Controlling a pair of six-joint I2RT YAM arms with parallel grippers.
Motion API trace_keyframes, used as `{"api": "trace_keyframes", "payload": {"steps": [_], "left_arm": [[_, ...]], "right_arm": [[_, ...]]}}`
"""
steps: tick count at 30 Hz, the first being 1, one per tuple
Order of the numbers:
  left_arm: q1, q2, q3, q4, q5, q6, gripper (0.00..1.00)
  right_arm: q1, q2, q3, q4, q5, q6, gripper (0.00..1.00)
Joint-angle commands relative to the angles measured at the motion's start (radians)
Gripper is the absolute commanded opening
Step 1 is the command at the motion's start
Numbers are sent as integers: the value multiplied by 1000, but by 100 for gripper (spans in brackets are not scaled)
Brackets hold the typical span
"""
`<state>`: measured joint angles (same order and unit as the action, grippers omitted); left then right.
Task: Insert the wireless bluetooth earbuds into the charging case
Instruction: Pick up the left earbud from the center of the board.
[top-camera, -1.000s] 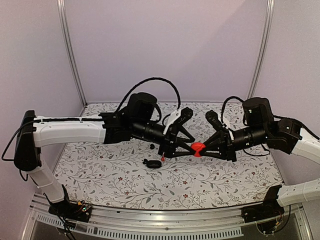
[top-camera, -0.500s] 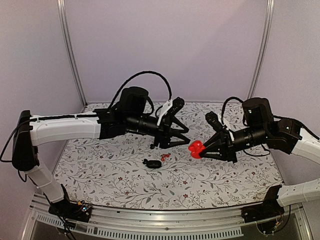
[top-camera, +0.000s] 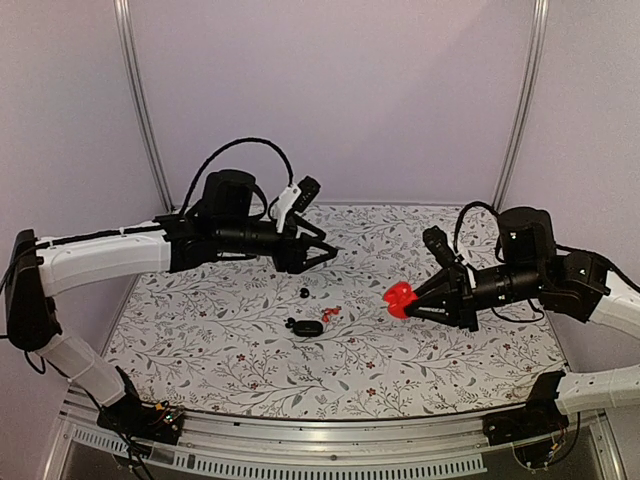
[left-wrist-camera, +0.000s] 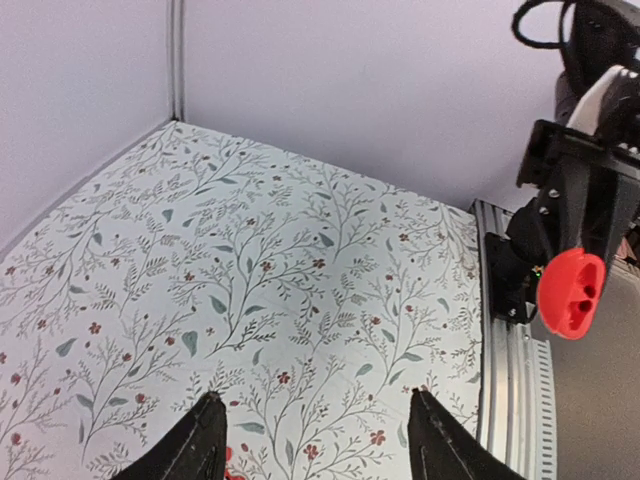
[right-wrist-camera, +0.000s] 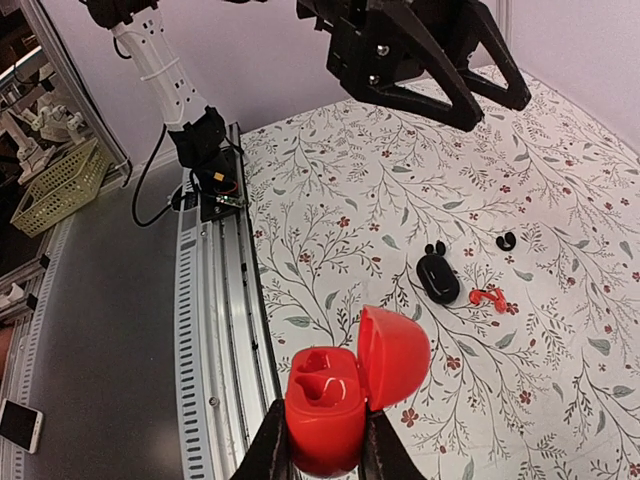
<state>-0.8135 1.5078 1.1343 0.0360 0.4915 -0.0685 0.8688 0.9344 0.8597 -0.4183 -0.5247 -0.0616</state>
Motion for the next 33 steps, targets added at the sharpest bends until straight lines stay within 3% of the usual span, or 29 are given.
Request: {"api": "trace_keyframes", "payload": {"steps": [1, 10, 23, 33], "left_arm": [[41, 57, 44, -221, -198, 21, 60], [45, 247, 154, -401, -311, 21, 54], [3, 464, 245, -451, -330, 11, 49], [-37, 547, 289, -476, -337, 10, 49]], "right_arm": [[3, -53, -25, 55, 50, 56, 0], [4, -69, -34, 49, 55, 57, 0], [4, -68, -45, 43, 60, 57, 0], [4, -67, -45, 38, 60, 57, 0]]}}
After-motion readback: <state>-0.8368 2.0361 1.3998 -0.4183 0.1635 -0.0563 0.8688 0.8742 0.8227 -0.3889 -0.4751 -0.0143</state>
